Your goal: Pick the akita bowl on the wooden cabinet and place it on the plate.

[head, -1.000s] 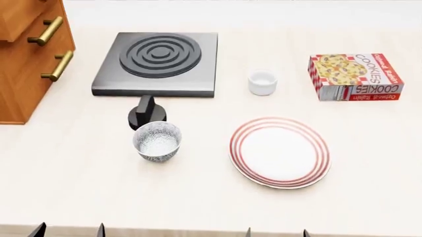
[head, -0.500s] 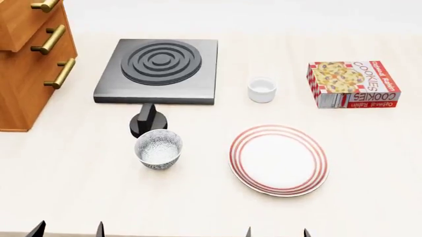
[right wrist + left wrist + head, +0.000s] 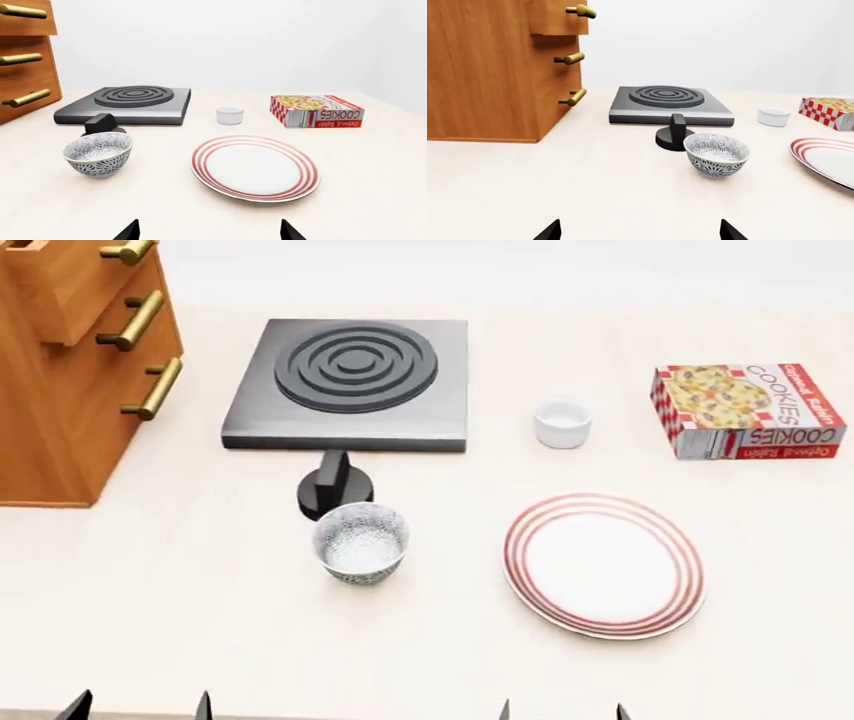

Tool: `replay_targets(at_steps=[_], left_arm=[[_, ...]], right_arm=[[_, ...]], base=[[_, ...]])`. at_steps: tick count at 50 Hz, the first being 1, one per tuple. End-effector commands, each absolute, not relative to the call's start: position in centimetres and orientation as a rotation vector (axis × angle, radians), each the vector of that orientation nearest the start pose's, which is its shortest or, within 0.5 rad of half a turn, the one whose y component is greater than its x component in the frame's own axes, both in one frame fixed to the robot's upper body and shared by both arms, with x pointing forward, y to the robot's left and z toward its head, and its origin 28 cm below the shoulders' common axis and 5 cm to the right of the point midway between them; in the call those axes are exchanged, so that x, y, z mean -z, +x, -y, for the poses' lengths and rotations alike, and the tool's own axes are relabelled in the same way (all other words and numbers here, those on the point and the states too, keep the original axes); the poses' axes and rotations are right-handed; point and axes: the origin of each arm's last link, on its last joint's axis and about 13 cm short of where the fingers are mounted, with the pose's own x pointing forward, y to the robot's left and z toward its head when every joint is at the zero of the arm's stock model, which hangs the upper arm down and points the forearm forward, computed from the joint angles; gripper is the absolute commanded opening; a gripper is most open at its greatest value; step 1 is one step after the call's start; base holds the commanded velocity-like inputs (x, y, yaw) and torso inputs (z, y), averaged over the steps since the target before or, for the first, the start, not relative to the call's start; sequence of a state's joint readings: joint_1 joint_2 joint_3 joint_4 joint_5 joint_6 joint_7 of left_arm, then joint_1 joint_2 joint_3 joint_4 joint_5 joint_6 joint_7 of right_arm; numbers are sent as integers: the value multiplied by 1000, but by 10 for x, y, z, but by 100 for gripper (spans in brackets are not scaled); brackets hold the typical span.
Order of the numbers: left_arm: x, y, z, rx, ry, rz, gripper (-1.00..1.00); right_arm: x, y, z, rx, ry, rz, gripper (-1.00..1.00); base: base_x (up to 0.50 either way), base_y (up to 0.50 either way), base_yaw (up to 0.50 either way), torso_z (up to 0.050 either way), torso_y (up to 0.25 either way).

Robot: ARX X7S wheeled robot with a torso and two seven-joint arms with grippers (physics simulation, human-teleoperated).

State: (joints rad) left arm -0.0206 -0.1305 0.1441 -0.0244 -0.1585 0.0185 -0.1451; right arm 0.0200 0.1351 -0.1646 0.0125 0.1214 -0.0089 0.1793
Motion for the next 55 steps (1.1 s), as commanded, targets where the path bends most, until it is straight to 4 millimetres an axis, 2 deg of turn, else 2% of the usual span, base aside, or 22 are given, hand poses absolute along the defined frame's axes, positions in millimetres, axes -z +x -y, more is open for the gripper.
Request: replay_targets(at_steps=[1, 55], left_arm=[[-13, 211, -206, -9, -24, -6, 100], [-12, 215, -209, -11, -22, -5, 100]], right_arm=[[-13, 212, 96, 18, -17, -4, 100], [-14, 212, 96, 20, -11, 3, 100]], base=[[0, 367, 0, 0, 0], [9, 476, 0, 0, 0]])
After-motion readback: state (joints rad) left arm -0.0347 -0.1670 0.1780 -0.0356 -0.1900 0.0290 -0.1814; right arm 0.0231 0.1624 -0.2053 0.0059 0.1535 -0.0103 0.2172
